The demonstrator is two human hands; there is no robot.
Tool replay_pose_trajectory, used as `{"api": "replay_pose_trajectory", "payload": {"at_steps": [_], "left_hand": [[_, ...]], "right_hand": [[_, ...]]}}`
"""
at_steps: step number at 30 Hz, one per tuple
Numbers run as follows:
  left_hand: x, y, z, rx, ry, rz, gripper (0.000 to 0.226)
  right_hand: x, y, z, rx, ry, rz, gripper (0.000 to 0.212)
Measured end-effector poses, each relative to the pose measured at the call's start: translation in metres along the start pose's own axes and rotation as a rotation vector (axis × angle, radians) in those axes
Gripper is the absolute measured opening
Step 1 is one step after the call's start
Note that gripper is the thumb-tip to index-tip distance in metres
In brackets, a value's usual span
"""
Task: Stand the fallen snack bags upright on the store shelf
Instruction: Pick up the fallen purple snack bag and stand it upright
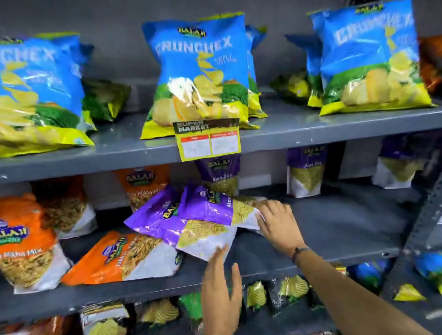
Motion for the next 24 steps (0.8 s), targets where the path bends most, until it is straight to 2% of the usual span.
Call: {"api": "replay_pose_trajectory", "payload": {"at_steps": [2, 3, 4, 7, 10, 12, 15, 17, 19, 22, 24], "left_hand": [[-0.012, 0.026, -0.018, 0.146, -0.174, 0.02, 0.014], [-0.02, 0.038, -0.025, 0.227, -0.273, 0.013, 0.016], [-0.028, 0.047, -0.031, 0.322, -0.38, 0.018, 0.018], [-0.058, 0.08, -0.037, 0.746, -0.659, 0.022, 0.011], [-0.085, 0.1, -0.032, 0.985, -0.788, 0.126, 0.017], [-0.104, 0.112, -0.034, 1.115, -0.801, 0.227, 0.024], [-0.123, 0.126, -0.04, 1.05, -0.829, 0.333, 0.02], [-0.129, 0.132, -0.042, 1.008, -0.799, 0.424, 0.014], [-0.125, 0.134, -0.043, 0.961, -0.773, 0.5, 0.017], [-0.105, 0.142, -0.04, 0.861, -0.75, 0.527, 0.007], [-0.085, 0.145, -0.036, 0.8, -0.723, 0.519, 0.015]], "right_hand": [[-0.039, 0.018, 0.02, -0.068, 0.123, -0.099, 0.028], [-0.062, 0.03, 0.03, -0.123, 0.189, -0.176, 0.03], [-0.084, 0.039, 0.039, -0.2, 0.263, -0.326, 0.03], [-0.136, 0.072, 0.055, -0.411, 0.296, -0.646, 0.032], [-0.154, 0.097, 0.061, -0.467, 0.243, -0.834, 0.037], [-0.157, 0.111, 0.065, -0.492, 0.207, -0.912, 0.038], [-0.148, 0.119, 0.069, -0.614, 0.171, -1.008, 0.04], [-0.142, 0.115, 0.08, -0.652, 0.101, -1.002, 0.044], [-0.124, 0.111, 0.088, -0.697, 0.046, -1.017, 0.047], [-0.086, 0.113, 0.11, -0.832, 0.133, -1.031, 0.048], [-0.057, 0.108, 0.119, -0.957, 0.167, -0.988, 0.04]]}}
Point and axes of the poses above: each hand's wrist, its own x-axis away from the middle knuckle, its own y-axis out of the palm, z = x × y, the point moved 4 cm from there along -x, towards the middle knuckle, and after that the axes turned 12 degrees about -z, right-handed, at the moved point
